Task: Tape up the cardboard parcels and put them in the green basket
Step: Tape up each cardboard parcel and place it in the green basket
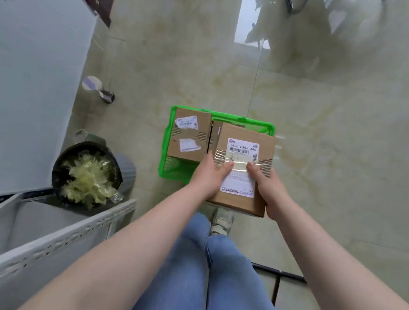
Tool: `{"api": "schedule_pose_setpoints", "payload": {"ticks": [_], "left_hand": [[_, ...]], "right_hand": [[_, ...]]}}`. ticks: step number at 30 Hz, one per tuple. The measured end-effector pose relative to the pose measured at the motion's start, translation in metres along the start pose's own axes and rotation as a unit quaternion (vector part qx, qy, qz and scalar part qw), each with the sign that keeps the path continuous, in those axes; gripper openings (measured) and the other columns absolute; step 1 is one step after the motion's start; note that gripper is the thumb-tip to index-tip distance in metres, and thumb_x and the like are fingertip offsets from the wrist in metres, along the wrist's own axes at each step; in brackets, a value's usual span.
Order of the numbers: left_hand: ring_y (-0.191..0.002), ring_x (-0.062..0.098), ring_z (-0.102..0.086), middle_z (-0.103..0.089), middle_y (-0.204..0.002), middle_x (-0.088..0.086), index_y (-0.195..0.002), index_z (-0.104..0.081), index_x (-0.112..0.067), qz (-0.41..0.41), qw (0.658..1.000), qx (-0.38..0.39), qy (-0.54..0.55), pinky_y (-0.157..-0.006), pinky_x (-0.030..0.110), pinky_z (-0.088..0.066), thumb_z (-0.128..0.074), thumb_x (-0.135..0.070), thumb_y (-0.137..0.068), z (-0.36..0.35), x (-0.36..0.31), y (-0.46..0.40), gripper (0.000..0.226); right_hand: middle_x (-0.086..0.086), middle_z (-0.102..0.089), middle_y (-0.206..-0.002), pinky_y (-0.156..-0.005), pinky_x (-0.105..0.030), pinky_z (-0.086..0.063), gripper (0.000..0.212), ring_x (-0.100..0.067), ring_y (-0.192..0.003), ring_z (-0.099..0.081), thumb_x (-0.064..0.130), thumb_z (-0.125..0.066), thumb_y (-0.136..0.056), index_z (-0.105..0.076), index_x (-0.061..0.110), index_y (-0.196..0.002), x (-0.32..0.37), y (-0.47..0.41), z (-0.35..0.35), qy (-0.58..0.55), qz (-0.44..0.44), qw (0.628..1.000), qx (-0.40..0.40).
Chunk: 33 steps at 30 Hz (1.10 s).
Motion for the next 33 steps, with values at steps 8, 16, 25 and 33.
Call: {"api": "schedule_pose_setpoints", "payload": {"ticks": [8,16,25,33], "left_hand": [[-0.147,0.029,0.024,0.028,-0.158,0.017,-0.150,0.020,-0.003,0.036,0.942,-0.116,-0.312,-0.116,0.050,0.014,-0.038,-0.076,-0.087,0.004,0.054,-0.146,0.113],[-0.148,0.032,0.021,0.025,-0.158,0.021,-0.149,0.022,0.000,0.025,0.902,-0.198,-0.383,-0.118,0.053,0.009,-0.029,-0.083,-0.082,-0.011,0.099,-0.239,0.118],[-0.149,0.035,0.015,0.018,-0.159,0.023,-0.150,0.016,0.002,0.023,0.892,-0.229,-0.388,-0.119,0.053,0.005,-0.021,-0.082,-0.080,-0.027,0.107,-0.252,0.116],[-0.149,0.032,0.016,0.020,-0.159,0.021,-0.150,0.017,0.001,0.035,0.901,-0.225,-0.369,-0.120,0.049,0.007,-0.032,-0.077,-0.086,-0.025,0.089,-0.240,0.113]], "right_hand": [[0.002,-0.060,-0.132,-0.091,-0.027,-0.048,0.066,-0.011,-0.109,-0.061,0.043,-0.070,-0.085,-0.044,0.021,-0.142,-0.030,-0.153,-0.027,0.087,0.033,0.994,-0.054],[-0.003,-0.054,-0.141,-0.110,-0.043,-0.040,0.076,-0.018,-0.128,-0.052,0.035,-0.072,-0.086,-0.033,0.016,-0.148,-0.066,-0.256,-0.047,0.080,0.073,0.992,-0.072],[0.005,-0.064,-0.120,-0.103,-0.033,-0.046,0.056,-0.003,-0.104,-0.062,0.029,-0.068,-0.089,-0.044,0.014,-0.137,-0.078,-0.278,-0.042,0.085,0.073,0.992,-0.061],[-0.008,-0.037,-0.154,-0.115,-0.038,-0.029,0.100,-0.023,-0.140,-0.036,0.044,-0.074,-0.081,-0.013,0.014,-0.154,-0.065,-0.272,-0.036,0.179,0.040,0.978,-0.096]]}}
Point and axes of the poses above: each hand's wrist, its own y-axis away from the middle knuckle, its own z-axis out of the back of the hand, x = y × z, the point moved 4 cm from there along -y, towards the middle knuckle
